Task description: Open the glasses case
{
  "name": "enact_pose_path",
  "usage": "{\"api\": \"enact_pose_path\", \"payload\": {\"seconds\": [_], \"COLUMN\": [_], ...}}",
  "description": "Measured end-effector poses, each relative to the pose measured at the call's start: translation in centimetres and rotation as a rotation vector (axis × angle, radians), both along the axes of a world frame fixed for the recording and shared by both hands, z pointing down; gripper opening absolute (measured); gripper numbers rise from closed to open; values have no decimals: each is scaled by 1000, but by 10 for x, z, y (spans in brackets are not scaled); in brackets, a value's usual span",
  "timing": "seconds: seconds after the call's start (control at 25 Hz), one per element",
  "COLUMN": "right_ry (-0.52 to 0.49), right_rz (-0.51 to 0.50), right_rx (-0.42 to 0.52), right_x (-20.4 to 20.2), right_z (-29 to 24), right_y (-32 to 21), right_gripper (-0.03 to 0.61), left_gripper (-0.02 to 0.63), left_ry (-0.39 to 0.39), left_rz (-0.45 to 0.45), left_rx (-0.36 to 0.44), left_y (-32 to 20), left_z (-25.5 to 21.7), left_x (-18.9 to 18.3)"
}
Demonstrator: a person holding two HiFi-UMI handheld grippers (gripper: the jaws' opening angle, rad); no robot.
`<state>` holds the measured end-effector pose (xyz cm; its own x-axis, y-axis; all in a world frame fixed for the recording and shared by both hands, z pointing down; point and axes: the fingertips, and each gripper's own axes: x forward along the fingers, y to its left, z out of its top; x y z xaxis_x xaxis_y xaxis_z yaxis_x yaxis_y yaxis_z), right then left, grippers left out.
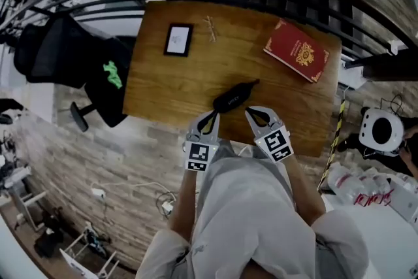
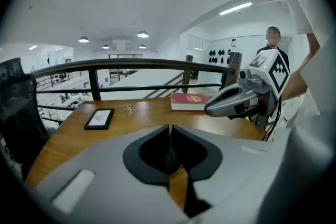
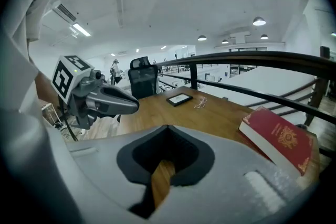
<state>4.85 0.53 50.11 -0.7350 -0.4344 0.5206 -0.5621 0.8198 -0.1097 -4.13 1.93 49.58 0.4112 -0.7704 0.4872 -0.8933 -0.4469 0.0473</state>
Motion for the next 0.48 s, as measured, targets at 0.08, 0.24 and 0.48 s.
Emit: {"api": "enact_pose_path", "payload": {"seconds": [0.08,0.24,0.48], "right_ry": [45,116,194], "right_rz": [31,127,250], "right_rx": [-22,-71,-130], "right_x": [-8,-15,-16], "right_z": [18,49,84], "right_y": [-3,-8,-17], "right_gripper": [3,3,3], "left_gripper": [45,62,120], "left_ry": [5,6,-15], "left_rz": [79,228,413], "left_rx": [-39,-94,-131], "left_y": [-4,-7,-11], "left_z": [18,47,77], "left_x": [-2,-5,-14]}}
